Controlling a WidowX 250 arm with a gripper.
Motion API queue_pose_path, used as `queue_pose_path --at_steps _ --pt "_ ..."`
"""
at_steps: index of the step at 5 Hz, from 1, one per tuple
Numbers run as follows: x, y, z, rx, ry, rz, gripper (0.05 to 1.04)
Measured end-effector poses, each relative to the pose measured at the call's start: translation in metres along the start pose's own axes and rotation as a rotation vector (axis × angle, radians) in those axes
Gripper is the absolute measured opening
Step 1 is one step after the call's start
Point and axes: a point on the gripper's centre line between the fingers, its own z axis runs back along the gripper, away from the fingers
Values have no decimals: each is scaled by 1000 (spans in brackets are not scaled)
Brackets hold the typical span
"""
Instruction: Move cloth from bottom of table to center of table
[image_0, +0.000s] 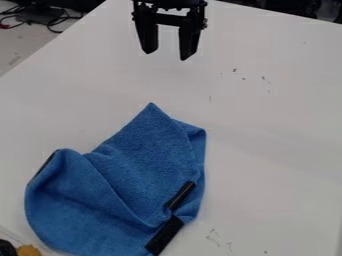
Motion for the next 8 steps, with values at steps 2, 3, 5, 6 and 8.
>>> queue_pose_path --at_steps 2,3,5,6,8 --pt "-28 0 -37 14 96 111 1000" --pt "-52 -3 -48 36 144 162 1000" --pt "-98 -8 -60 36 97 196 1000" --pt "-101 -4 -76 44 128 218 1000" --pt "-110 -8 -104 54 71 228 1000"
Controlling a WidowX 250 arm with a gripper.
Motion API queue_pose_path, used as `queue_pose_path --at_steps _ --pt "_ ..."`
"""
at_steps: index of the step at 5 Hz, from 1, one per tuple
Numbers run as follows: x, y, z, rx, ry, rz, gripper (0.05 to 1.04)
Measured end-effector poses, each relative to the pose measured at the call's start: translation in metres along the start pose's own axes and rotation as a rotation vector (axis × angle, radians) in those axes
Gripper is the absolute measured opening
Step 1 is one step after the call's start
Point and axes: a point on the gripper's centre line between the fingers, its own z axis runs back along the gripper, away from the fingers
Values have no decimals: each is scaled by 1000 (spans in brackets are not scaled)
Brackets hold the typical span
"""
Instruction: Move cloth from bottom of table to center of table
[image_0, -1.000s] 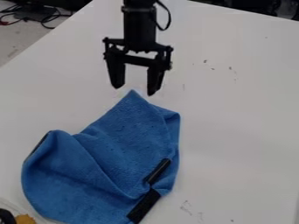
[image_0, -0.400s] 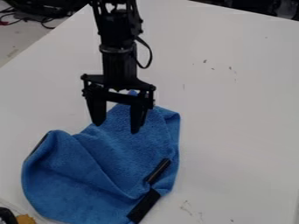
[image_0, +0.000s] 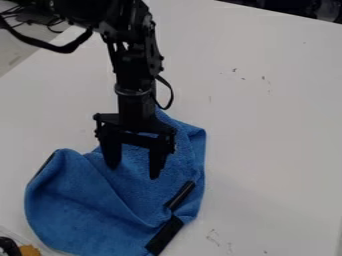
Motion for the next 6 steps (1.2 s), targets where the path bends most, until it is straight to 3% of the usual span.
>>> queue_pose_path --at_steps 1,3,6 --pt "6 -1 -13 20 -6 13 1000" --pt "19 -11 -22 50 -75 -8 1000" --pt "71 -29 -14 59 -177 -96 1001"
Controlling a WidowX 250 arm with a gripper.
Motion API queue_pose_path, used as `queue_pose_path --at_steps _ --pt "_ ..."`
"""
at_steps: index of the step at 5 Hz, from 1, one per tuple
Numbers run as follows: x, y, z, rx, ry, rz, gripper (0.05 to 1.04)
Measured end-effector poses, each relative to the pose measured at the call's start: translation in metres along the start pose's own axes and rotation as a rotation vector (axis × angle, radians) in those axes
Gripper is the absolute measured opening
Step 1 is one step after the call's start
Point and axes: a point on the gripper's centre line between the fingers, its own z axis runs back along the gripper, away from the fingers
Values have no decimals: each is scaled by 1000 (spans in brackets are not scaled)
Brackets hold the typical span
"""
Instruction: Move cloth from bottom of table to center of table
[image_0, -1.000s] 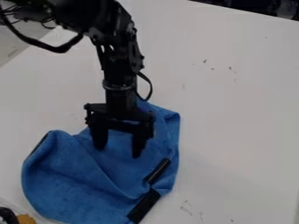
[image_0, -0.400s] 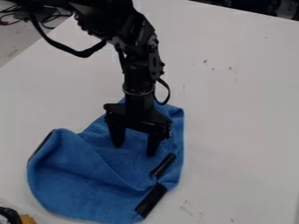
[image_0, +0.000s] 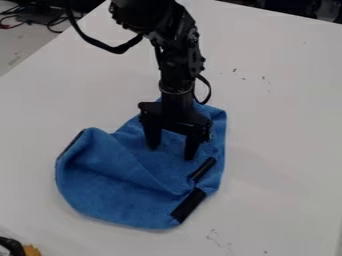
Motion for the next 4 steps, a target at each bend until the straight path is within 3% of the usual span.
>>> queue_pose_path --at_steps 2,4 --pt "52 -15 0 26 -6 -54 1001" --pt "97 -29 1 10 -44 -113 1001"
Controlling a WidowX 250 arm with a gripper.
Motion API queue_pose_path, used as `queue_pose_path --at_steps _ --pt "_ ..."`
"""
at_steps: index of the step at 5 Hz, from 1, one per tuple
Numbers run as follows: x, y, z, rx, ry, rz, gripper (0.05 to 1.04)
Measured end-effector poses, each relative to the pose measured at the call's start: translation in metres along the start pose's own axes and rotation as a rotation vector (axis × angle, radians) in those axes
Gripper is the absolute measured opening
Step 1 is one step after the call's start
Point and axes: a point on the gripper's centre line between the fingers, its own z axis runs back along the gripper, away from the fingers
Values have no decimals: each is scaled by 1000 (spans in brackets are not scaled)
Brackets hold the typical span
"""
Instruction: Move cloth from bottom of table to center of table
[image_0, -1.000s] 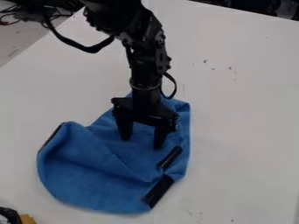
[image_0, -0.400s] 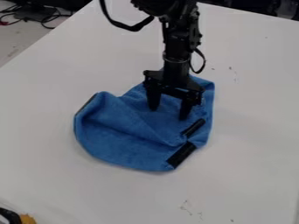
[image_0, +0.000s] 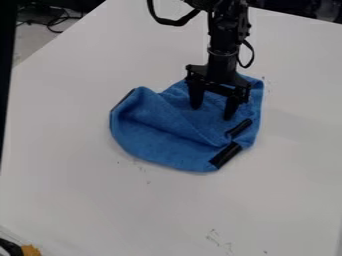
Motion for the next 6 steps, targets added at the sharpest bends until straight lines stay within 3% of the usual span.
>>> queue_pose_path --at_steps 1,4,5,6 --pt "13 -1 1 -10 -12 -21 1001" --pt "2 6 5 -26 34 -1 998" --pt "5 14 24 4 29 -1 998" --pt "16 19 51 31 -34 -7 998"
